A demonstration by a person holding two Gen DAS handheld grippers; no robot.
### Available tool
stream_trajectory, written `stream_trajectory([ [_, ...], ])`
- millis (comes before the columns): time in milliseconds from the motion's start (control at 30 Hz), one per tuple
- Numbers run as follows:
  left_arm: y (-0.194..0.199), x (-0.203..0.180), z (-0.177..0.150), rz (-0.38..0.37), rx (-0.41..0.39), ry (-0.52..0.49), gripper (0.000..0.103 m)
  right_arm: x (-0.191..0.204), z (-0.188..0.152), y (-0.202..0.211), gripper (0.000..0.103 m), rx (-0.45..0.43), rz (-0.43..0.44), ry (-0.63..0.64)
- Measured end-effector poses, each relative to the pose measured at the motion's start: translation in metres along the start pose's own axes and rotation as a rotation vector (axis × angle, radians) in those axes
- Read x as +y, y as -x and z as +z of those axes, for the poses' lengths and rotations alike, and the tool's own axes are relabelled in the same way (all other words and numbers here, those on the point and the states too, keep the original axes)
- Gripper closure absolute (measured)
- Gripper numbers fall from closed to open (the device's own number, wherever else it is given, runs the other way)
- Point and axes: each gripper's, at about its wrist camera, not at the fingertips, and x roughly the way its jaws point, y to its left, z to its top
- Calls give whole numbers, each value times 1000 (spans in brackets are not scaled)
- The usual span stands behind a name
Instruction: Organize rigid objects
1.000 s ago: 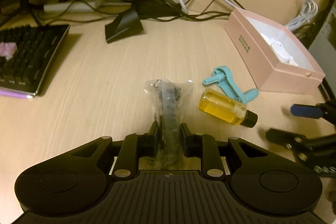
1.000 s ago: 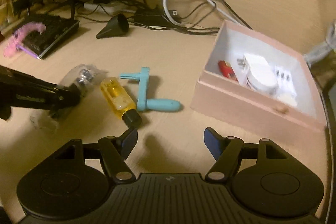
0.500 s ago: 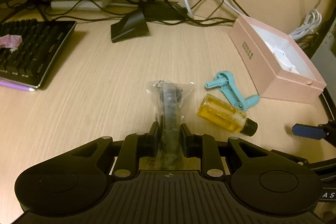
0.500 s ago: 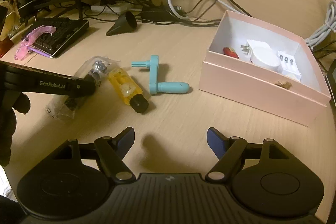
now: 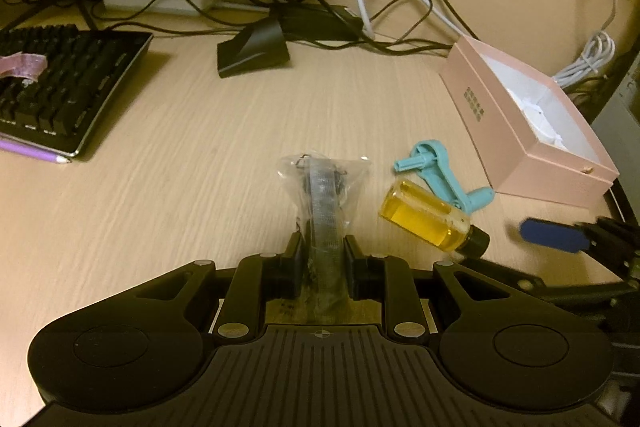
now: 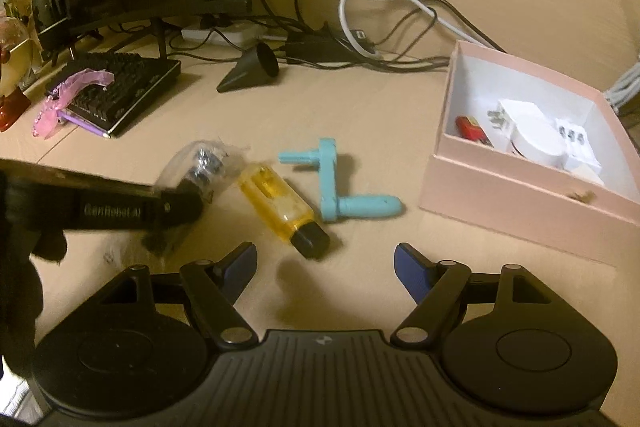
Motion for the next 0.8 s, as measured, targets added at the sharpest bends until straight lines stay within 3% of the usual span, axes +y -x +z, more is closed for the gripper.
stream_trajectory([
  [100, 1, 0, -2, -3, -3, 2, 79, 2, 2, -4, 41, -18, 4, 13],
  [233, 2, -1, -3, 0, -6, -4, 79, 6, 4, -9, 44, -20, 7, 62],
  [300, 2, 0, -2, -6, -2, -1, 79, 12, 6, -15, 56, -10, 20, 110],
  [433, 2, 1, -2, -10, -2, -3, 79, 22, 7, -22, 66, 24, 29, 170],
  [533, 2, 0, -3, -7, -4, -5, 79, 22, 2, -19, 82, 39, 33, 193],
  [800, 2, -5, -4, -40, 13, -18, 80, 3, -20, 9, 82, 67, 5, 236],
])
